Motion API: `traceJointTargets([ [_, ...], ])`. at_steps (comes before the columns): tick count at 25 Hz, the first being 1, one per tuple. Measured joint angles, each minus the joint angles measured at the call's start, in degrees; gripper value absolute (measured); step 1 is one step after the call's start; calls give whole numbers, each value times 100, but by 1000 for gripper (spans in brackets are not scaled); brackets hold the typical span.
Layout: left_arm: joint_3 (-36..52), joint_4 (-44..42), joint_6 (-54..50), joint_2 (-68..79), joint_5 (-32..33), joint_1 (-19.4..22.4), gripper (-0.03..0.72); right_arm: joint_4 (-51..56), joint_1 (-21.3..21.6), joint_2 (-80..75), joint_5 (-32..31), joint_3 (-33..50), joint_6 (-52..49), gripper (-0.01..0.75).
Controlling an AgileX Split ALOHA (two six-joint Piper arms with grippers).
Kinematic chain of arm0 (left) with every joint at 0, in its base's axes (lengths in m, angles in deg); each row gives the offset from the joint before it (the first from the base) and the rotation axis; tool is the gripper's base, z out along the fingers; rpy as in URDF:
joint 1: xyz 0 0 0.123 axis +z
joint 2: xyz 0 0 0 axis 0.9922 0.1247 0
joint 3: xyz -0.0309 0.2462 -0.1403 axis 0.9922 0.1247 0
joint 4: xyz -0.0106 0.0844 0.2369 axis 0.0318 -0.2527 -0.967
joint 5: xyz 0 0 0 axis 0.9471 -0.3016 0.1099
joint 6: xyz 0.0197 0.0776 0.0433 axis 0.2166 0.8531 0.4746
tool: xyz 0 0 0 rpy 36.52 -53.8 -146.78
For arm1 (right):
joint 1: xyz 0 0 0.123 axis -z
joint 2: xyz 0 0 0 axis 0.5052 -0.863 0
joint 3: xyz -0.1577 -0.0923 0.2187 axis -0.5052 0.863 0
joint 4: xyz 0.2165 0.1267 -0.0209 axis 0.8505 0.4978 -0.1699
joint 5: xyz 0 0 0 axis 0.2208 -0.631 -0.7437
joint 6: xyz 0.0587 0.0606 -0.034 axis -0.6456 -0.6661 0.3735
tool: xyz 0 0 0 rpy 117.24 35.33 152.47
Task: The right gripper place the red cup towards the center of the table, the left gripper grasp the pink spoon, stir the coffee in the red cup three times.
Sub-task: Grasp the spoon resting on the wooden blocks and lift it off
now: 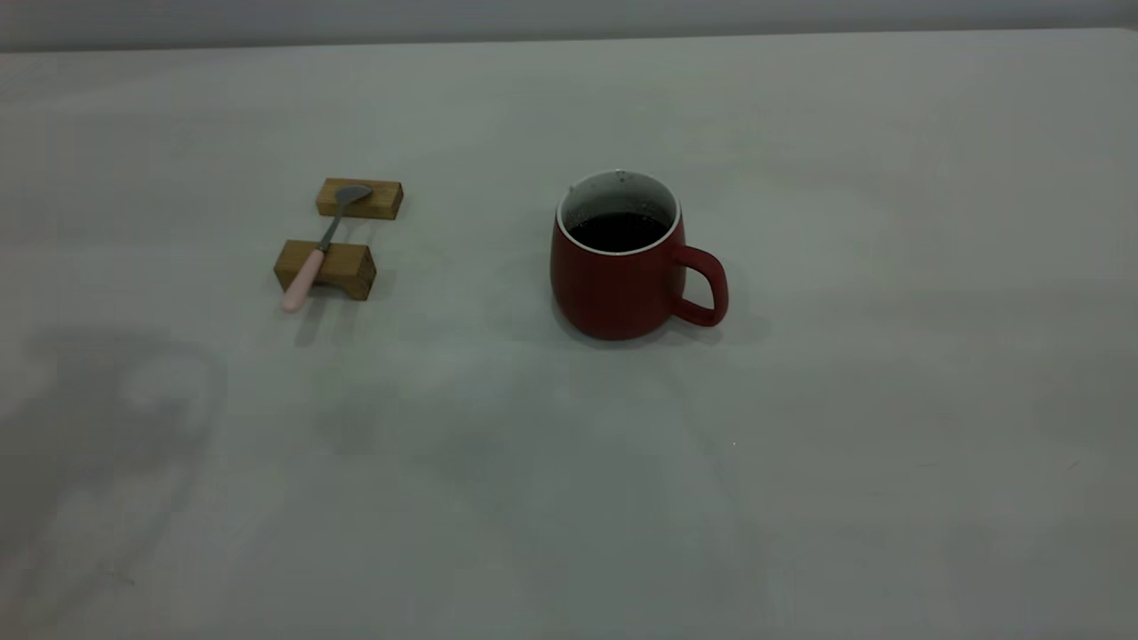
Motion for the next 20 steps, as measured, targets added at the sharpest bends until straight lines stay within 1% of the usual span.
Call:
traceJointTargets([
  [3, -343, 44, -9, 934, -320, -291, 670, 0, 0, 0, 0, 0, 0, 592],
  [9, -842, 71, -152, 2346, -794, -683, 666, 0, 0, 0, 0, 0, 0, 592],
  [14, -1157, 78, -152, 3265, -1085, -912, 661, 0, 0, 0, 0, 0, 0, 592],
  [20, -1607, 83, -168, 4174, -1161, -1015, 649, 0, 0, 0, 0, 0, 0, 592],
])
